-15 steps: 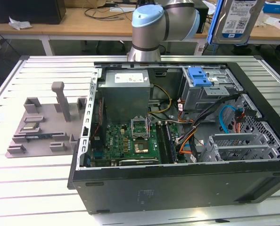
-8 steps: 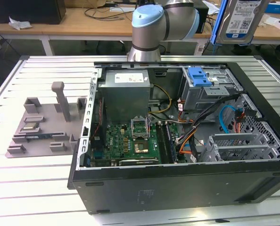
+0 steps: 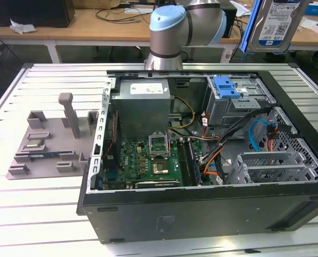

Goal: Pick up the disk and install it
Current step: 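Pick up the disk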

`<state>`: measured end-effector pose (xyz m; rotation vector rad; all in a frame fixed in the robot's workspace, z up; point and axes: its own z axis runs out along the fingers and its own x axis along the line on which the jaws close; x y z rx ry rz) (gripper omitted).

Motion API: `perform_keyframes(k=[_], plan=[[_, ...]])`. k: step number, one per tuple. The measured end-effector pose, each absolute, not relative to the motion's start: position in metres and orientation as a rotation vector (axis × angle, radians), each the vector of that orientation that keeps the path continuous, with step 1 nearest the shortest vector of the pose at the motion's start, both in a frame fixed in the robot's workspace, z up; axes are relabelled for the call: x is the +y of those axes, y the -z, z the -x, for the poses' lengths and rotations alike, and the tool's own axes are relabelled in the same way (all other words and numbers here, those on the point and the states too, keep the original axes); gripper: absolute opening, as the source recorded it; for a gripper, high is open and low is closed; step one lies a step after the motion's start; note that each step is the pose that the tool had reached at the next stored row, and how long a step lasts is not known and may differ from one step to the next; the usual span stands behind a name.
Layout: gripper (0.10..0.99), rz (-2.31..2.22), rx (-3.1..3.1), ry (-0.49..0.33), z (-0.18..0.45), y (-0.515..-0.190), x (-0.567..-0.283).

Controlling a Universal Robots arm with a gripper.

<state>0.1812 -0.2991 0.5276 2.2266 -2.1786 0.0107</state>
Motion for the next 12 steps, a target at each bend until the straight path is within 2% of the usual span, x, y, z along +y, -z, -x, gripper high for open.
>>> perform_keyframes(k=[12], plan=[[0.369,-2.226,-2.179,-0.011,-0.181,-0.527,-0.351]])
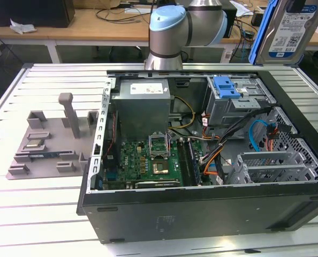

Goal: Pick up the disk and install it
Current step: 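Pick up the disk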

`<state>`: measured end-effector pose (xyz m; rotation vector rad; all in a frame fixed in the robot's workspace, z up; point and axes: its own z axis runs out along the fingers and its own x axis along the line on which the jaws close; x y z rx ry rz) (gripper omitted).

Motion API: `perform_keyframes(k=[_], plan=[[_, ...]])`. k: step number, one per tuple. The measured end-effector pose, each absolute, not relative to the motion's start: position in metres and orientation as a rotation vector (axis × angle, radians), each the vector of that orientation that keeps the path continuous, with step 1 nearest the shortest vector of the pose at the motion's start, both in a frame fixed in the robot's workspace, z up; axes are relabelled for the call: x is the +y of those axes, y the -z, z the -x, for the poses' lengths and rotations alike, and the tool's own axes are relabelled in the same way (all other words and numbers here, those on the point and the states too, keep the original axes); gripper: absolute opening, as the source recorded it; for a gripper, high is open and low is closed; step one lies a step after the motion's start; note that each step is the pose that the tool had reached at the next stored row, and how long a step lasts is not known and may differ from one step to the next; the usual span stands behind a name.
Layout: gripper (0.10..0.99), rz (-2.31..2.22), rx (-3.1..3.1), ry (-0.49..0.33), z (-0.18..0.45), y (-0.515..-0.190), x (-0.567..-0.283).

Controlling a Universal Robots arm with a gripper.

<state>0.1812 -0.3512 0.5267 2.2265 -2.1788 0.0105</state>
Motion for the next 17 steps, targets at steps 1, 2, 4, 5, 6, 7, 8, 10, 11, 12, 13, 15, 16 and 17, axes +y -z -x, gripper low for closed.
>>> perform_keyframes(k=[1,2,4,5,6,7,8,10,11,12,13,15,16,17], plan=[[0.369,-2.226,-2.179,-0.011,-0.181,-0.527,-0.354],[0.369,-2.226,-2.179,-0.011,-0.181,-0.527,-0.357],[0.369,-2.226,-2.179,-0.011,-0.181,-0.527,-0.364],[0.369,-2.226,-2.179,-0.011,-0.181,-0.527,-0.366],[0.369,-2.226,-2.179,-0.011,-0.181,-0.527,-0.37],[0.369,-2.226,-2.179,-0.011,-0.181,-0.527,-0.373],[0.369,-2.226,-2.179,-0.011,-0.181,-0.527,-0.375],[0.369,-2.226,-2.179,-0.011,-0.181,-0.527,-0.379],[0.369,-2.226,-2.179,-0.011,-0.181,-0.527,-0.382],[0.369,-2.226,-2.179,-0.011,-0.181,-0.527,-0.384],[0.369,-2.226,-2.179,-0.011,-0.181,-0.527,-0.387],[0.369,-2.226,-2.179,-0.011,-0.181,-0.526,-0.393],[0.369,-2.226,-2.179,-0.011,-0.181,-0.526,-0.395],[0.369,-2.226,-2.179,-0.011,-0.181,-0.526,-0.398]])
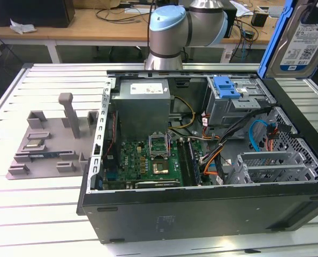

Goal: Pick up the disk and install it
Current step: 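Pick up the disk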

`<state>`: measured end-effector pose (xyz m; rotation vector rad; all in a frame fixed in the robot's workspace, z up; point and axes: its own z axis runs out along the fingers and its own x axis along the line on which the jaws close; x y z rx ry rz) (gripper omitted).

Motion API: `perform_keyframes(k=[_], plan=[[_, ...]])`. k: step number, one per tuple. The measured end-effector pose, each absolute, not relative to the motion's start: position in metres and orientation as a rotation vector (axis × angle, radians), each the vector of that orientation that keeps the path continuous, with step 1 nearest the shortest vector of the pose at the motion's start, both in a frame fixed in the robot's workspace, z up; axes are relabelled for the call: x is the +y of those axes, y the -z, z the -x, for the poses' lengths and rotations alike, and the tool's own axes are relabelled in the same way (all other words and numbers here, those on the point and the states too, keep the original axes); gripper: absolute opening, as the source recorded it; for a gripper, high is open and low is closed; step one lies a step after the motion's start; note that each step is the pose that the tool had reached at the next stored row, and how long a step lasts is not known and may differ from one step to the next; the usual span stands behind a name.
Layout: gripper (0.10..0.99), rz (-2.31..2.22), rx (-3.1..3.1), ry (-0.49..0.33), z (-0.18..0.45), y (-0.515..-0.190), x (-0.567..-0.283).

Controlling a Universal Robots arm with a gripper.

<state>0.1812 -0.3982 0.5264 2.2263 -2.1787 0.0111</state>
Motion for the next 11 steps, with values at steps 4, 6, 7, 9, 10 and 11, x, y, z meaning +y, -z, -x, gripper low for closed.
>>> perform_keyframes(k=[4,6,7,9,10,11], plan=[[0.369,-2.226,-2.179,-0.011,-0.181,-0.526,-0.409],[0.369,-2.226,-2.179,-0.011,-0.181,-0.526,-0.414],[0.369,-2.226,-2.179,-0.011,-0.181,-0.526,-0.416],[0.369,-2.226,-2.179,-0.011,-0.181,-0.526,-0.42],[0.369,-2.226,-2.179,-0.011,-0.181,-0.526,-0.422],[0.369,-2.226,-2.179,-0.011,-0.181,-0.526,-0.424]])
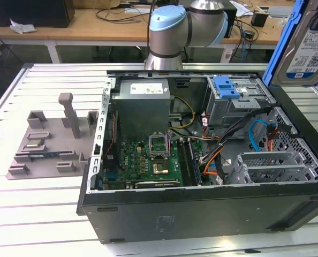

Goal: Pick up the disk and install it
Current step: 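Pick up the disk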

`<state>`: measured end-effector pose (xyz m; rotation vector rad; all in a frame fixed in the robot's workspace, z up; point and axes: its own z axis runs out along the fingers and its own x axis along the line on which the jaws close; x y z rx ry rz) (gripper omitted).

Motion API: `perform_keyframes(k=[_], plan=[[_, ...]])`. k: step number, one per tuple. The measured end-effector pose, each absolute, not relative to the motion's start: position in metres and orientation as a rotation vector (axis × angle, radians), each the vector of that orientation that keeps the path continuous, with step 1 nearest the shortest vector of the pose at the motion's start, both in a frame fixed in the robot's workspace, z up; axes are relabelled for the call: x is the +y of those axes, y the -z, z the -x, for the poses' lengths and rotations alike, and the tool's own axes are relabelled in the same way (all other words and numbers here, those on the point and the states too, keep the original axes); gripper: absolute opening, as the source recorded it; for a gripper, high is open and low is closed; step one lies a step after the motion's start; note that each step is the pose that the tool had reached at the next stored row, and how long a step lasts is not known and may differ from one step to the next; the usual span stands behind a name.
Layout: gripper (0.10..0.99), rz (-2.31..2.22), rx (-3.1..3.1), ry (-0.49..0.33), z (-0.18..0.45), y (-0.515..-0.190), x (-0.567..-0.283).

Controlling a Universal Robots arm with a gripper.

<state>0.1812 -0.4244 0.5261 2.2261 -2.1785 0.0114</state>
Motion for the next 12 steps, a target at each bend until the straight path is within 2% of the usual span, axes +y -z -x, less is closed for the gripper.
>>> perform_keyframes(k=[12], plan=[[0.369,-2.226,-2.178,-0.012,-0.181,-0.526,-0.453]])
